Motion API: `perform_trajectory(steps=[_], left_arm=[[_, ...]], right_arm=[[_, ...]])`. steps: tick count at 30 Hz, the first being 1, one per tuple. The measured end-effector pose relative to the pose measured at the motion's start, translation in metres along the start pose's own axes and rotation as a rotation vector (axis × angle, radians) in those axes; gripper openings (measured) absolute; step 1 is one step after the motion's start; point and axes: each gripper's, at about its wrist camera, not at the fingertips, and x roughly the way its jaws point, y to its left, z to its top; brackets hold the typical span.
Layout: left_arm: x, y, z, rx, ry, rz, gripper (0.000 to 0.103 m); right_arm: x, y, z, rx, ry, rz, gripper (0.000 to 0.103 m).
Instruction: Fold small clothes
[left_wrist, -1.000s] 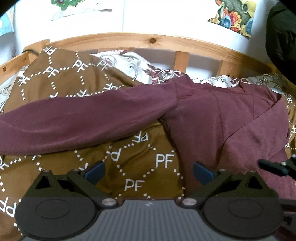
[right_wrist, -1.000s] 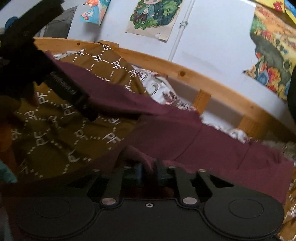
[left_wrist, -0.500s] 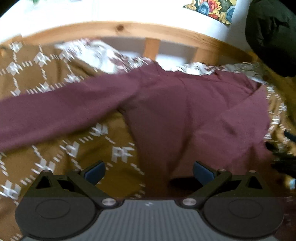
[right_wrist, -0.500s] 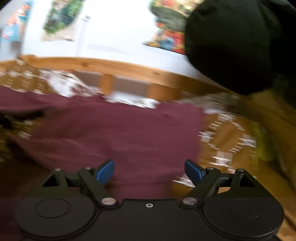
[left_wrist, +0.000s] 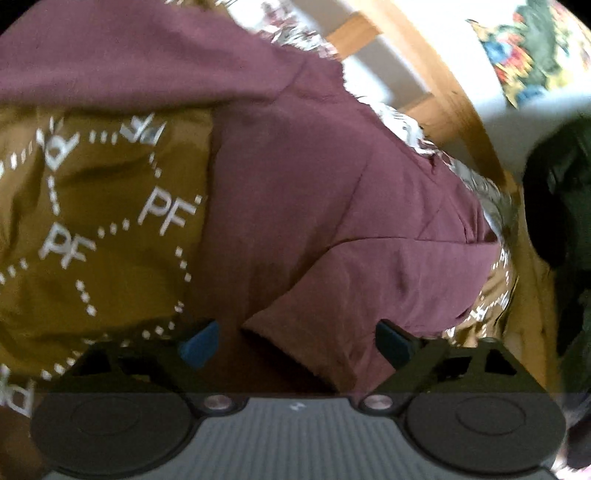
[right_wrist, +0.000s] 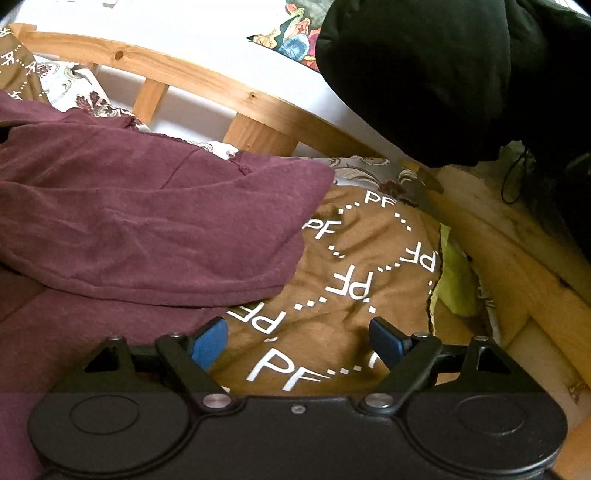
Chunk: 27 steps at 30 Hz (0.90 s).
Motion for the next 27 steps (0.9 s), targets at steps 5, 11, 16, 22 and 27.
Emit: perform_trajectory(steps=[5, 11, 16, 22, 27], left_arm=[[0.012, 0.004, -0.001, -0.043, 0.036, -0.005, 0.037], [-0.006, -0.026, -0.012, 0.193, -0.127, 0.074, 0.005], [-0.035, -0.068, -0.039, 0.586, -0.4, 0.2, 0.005], [-0.013, -0.059, -0.046, 0.57, -0.259, 0.265, 0.015], [-0.016, -0.03, -0.041, 0.41, -0.184, 0.293, 0.069]], right_arm=[[-0.003, 0.004, 0.0, -0.002, -0.026, 0.006, 0.087], [-0.005, 0.004, 0.001, 0.01, -0.048, -0.001, 0.087], [-0.007, 0.004, 0.002, 0.015, -0.056, -0.006, 0.087], [-0.005, 0.006, 0.002, 0.014, -0.053, -0.003, 0.087], [-0.002, 0.009, 0.001, -0.027, -0.04, -0.028, 0.087]])
